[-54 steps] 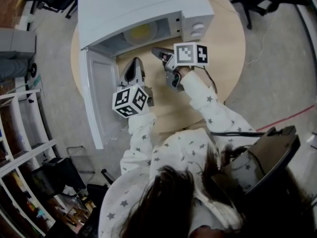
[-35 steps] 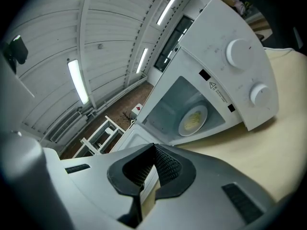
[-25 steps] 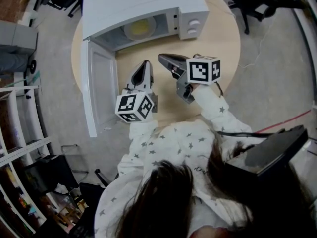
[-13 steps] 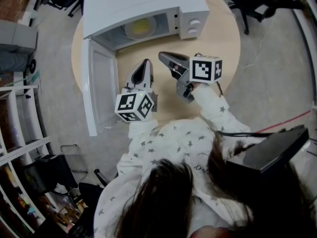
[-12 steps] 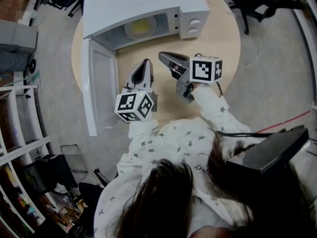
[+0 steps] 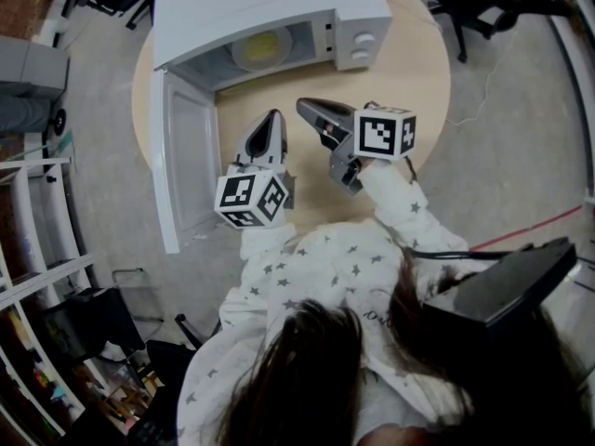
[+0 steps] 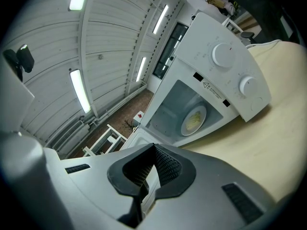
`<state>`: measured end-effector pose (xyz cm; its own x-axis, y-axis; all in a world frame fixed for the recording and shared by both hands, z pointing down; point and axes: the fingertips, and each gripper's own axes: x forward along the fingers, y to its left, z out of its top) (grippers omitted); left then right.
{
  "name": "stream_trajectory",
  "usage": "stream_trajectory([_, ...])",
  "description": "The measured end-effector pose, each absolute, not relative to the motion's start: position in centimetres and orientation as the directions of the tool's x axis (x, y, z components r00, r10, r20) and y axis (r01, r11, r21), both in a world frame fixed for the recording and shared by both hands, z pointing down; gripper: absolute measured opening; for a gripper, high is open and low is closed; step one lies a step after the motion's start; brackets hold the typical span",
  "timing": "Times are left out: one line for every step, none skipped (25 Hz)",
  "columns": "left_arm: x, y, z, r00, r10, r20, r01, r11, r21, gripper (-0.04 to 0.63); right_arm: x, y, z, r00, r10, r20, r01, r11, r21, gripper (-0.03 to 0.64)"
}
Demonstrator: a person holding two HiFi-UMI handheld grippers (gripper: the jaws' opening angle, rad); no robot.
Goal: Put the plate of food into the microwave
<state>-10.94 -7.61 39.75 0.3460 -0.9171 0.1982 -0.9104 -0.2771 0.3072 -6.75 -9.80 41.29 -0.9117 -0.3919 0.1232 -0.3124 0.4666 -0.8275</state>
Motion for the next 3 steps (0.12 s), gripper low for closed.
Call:
stream_trajectory([-10.92,-7.65,39.77,0.346,-0.917,0.198,-0.911,-0.277,0.307,0.002,-6.77,-9.82,41.35,-0.912,-0.391,0.125,-0.314,0.469,-0.825,0.006])
stream_trajectory([-10.91,-7.68,39.79,0.345,-0.917,0.199,-0.911,-0.276,0.307,0.002,-6.80,-9.84,41.40,-0.912,-0.390,0.126,-0.315,0.472,-0.823,0.006])
stream_trajectory([-10.91,-7.71,39.82,0.345,-0.917,0.199,-0.911,-0.276,0.307,0.002,-6.83,-9.86,41.46,-0.913,-0.389,0.127,-0.317,0.474,-0.821,0.006])
